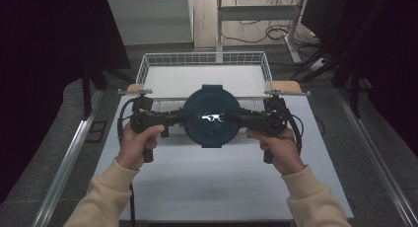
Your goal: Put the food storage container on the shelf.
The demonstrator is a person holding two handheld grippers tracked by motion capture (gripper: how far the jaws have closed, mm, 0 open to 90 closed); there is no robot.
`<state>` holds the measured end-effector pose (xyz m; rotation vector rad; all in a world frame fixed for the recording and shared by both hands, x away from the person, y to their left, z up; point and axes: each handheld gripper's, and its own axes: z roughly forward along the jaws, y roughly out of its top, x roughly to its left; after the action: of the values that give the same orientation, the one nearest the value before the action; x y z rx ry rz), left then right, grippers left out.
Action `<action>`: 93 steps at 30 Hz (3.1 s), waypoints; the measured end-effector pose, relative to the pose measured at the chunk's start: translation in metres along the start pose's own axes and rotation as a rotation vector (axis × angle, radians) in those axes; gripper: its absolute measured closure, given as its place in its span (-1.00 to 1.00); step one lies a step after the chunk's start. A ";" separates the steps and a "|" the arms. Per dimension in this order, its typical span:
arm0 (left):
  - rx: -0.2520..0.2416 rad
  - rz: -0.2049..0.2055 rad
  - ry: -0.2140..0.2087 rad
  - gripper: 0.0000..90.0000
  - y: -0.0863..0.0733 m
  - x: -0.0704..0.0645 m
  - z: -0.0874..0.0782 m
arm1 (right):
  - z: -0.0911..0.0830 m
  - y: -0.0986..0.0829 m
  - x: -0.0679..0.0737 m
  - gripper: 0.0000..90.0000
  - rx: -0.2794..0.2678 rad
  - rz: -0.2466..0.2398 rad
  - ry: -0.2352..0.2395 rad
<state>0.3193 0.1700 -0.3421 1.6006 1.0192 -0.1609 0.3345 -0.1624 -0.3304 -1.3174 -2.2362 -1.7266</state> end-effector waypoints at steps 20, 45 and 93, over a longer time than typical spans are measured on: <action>-0.020 0.013 0.000 0.05 0.039 0.002 0.000 | 0.004 0.041 0.000 -0.17 -0.006 -0.019 -0.007; -0.004 -0.013 -0.010 0.05 0.097 0.034 0.018 | 0.027 0.097 -0.027 -0.17 0.002 0.000 -0.017; -0.109 -0.176 0.090 -0.56 0.092 0.101 0.040 | 0.065 0.099 -0.051 -0.76 -0.064 0.040 -0.309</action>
<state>0.4594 0.1927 -0.3480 1.4297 1.2195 -0.1511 0.4584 -0.1371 -0.3025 -1.7372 -2.2997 -1.6948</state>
